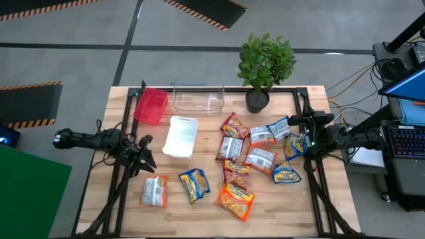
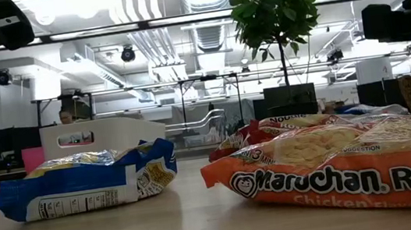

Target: Sort Maruchan noodles

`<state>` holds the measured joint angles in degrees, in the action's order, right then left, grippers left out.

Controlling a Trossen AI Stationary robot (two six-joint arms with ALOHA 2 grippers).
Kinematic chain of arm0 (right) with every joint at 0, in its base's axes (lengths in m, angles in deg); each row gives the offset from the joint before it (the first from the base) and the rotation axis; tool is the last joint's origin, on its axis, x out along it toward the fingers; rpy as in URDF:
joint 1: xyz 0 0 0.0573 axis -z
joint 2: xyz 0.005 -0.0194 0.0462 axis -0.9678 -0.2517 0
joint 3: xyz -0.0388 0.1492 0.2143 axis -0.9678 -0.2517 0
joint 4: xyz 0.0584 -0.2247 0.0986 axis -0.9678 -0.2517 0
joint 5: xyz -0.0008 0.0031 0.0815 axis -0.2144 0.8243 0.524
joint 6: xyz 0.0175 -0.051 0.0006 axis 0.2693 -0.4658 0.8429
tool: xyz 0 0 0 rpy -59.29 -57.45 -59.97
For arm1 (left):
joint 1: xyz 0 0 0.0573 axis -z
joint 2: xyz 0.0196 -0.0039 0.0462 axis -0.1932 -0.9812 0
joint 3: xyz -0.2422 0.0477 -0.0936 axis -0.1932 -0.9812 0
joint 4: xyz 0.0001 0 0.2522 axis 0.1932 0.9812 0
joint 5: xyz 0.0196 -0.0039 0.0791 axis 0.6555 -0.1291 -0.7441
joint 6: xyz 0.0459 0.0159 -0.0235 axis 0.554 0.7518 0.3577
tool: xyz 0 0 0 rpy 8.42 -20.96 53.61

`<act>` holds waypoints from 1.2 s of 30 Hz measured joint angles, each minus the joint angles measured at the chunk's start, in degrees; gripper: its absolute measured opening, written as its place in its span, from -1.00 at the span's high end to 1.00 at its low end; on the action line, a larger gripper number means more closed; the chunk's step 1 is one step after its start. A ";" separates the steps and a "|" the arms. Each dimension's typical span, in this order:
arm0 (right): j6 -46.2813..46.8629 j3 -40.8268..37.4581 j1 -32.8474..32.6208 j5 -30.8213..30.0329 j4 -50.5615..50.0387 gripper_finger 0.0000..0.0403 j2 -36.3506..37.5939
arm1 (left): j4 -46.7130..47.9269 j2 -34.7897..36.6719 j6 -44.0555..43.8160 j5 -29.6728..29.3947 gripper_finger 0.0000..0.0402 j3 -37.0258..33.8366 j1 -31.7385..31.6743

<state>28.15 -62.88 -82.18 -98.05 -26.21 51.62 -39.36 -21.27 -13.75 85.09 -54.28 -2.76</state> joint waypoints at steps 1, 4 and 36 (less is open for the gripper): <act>0.00 -0.01 0.01 -0.01 0.00 0.95 0.00 | 0.00 -0.02 -0.01 0.00 0.62 0.00 0.00; 0.00 -0.01 0.00 0.01 0.01 0.95 0.00 | 0.00 0.00 0.00 0.00 0.62 0.00 0.00; 0.77 0.00 0.16 1.43 0.02 0.95 -0.02 | 0.01 0.00 -0.01 0.02 0.62 0.00 0.00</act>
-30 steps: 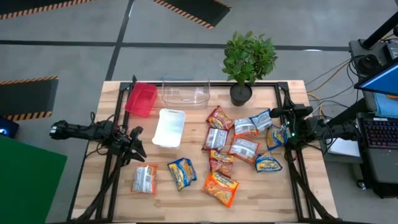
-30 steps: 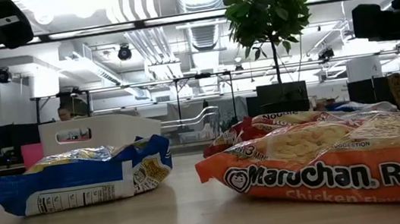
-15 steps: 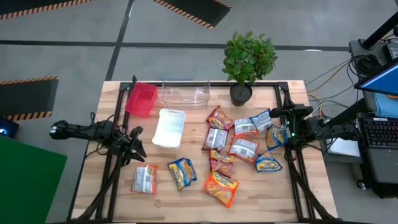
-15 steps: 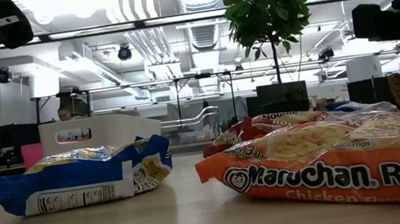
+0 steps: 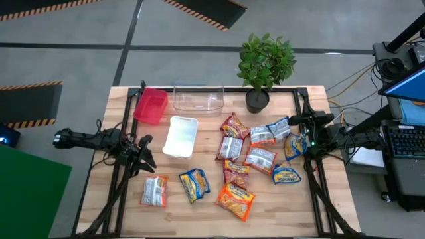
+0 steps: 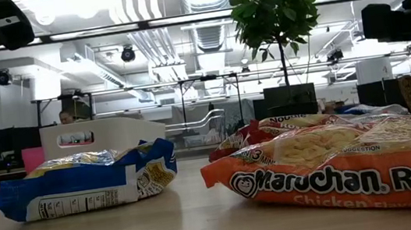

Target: Sort Maruchan noodles

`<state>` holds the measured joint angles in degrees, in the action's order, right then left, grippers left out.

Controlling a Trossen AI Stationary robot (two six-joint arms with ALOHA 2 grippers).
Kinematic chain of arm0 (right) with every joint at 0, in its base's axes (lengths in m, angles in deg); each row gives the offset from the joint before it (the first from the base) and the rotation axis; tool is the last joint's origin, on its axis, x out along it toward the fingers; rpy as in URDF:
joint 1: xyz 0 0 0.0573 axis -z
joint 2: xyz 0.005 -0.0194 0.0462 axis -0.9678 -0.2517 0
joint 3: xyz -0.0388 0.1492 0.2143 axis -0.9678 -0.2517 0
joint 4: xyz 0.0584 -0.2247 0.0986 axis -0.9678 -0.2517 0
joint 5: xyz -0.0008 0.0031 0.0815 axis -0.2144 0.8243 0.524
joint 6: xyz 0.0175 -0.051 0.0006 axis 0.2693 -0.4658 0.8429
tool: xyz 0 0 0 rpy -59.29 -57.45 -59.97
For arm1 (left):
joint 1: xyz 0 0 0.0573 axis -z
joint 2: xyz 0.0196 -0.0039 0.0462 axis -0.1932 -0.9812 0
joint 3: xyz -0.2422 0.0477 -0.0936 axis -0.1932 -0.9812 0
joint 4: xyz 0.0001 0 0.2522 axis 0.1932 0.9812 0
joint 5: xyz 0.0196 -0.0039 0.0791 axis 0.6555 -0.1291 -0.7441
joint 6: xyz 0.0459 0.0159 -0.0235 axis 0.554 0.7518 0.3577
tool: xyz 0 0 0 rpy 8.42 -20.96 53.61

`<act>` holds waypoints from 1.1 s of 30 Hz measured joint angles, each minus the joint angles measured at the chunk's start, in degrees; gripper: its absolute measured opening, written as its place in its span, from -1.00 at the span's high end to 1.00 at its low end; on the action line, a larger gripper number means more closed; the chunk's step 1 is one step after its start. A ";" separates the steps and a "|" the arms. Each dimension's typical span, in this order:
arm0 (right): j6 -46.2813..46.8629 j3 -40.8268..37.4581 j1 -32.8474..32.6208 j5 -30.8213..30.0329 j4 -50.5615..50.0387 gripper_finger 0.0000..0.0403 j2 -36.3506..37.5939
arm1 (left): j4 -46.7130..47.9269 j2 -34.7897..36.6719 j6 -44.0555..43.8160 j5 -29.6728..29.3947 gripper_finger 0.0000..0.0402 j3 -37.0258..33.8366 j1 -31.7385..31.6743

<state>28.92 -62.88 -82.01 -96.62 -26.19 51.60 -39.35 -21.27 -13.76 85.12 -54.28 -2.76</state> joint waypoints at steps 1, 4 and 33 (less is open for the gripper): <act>0.33 0.00 0.21 1.57 0.00 0.95 0.01 | 0.06 0.00 0.14 0.00 0.62 0.00 0.00; -2.36 -0.01 0.26 6.90 -0.06 0.95 0.00 | 0.16 -0.07 0.40 -0.35 0.62 0.00 0.00; 40.23 0.00 -1.03 34.41 -5.97 0.95 -2.08 | -46.90 -0.74 -25.35 13.81 0.62 0.04 0.20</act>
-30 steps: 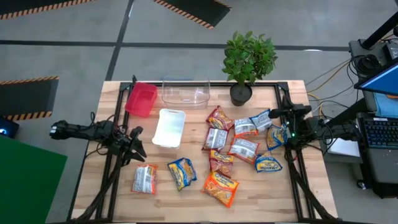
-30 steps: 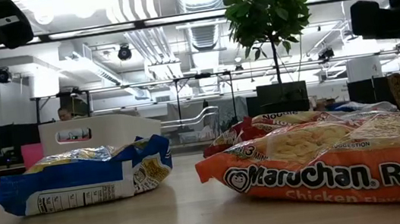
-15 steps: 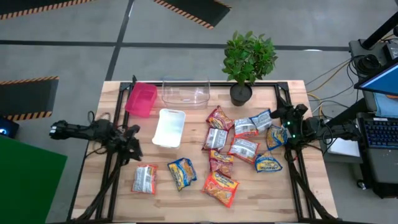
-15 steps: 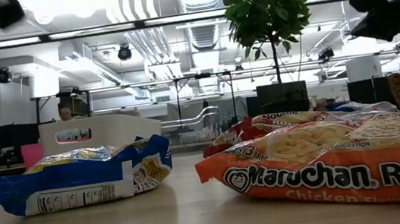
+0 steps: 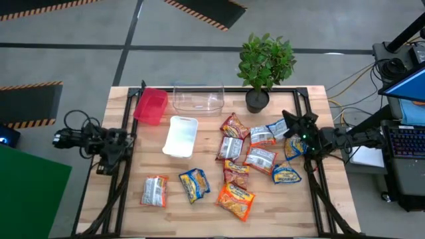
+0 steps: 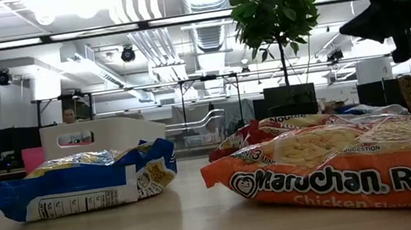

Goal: Sort Maruchan noodles
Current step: Put the orange noodle pack into the red bin

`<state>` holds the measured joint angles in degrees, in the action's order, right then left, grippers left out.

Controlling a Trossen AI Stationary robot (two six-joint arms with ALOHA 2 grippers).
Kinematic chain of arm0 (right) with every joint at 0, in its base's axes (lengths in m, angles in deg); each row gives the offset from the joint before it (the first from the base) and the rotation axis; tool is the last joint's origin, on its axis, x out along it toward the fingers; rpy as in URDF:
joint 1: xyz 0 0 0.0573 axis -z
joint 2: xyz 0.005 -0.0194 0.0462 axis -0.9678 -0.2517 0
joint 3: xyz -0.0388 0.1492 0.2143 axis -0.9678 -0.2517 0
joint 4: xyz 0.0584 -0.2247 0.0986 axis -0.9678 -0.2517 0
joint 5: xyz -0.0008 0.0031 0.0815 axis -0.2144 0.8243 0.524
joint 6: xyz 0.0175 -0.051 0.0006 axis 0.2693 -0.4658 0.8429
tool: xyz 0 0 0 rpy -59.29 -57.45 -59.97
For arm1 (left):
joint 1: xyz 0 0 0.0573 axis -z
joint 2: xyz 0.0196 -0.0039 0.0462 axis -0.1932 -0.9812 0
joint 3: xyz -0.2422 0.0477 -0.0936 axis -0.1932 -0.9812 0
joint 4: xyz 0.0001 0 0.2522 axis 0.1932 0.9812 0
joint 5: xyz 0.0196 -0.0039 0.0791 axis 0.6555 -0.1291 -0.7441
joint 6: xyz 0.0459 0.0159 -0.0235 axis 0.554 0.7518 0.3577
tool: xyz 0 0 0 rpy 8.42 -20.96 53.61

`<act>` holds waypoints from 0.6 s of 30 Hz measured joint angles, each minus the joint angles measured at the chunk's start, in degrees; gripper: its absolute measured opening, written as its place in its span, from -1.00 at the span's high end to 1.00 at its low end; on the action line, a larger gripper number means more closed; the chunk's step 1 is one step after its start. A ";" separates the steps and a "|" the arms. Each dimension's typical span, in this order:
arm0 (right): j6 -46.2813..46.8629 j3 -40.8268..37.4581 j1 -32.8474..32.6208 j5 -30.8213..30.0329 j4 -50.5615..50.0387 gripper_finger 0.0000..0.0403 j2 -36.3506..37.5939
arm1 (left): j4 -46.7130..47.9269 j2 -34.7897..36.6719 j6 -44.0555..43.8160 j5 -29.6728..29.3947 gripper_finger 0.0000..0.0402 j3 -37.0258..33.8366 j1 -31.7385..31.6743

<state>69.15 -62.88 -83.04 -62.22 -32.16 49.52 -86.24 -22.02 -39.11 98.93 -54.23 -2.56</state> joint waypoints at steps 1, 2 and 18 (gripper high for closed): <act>-0.33 0.00 0.02 -0.04 2.02 0.95 -0.29 | 0.02 0.00 0.05 -0.02 0.62 0.00 0.00; -1.28 0.00 0.04 -0.02 4.20 0.95 -0.42 | -0.01 0.00 0.90 -0.04 0.62 0.00 0.00; -6.64 6.88 0.04 0.00 5.64 0.95 -3.65 | -2.31 -3.10 14.93 -0.07 0.62 -0.02 0.61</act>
<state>62.51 -55.99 -82.99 -62.22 -26.52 45.87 -88.56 -25.12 -24.18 98.86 -54.26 -1.95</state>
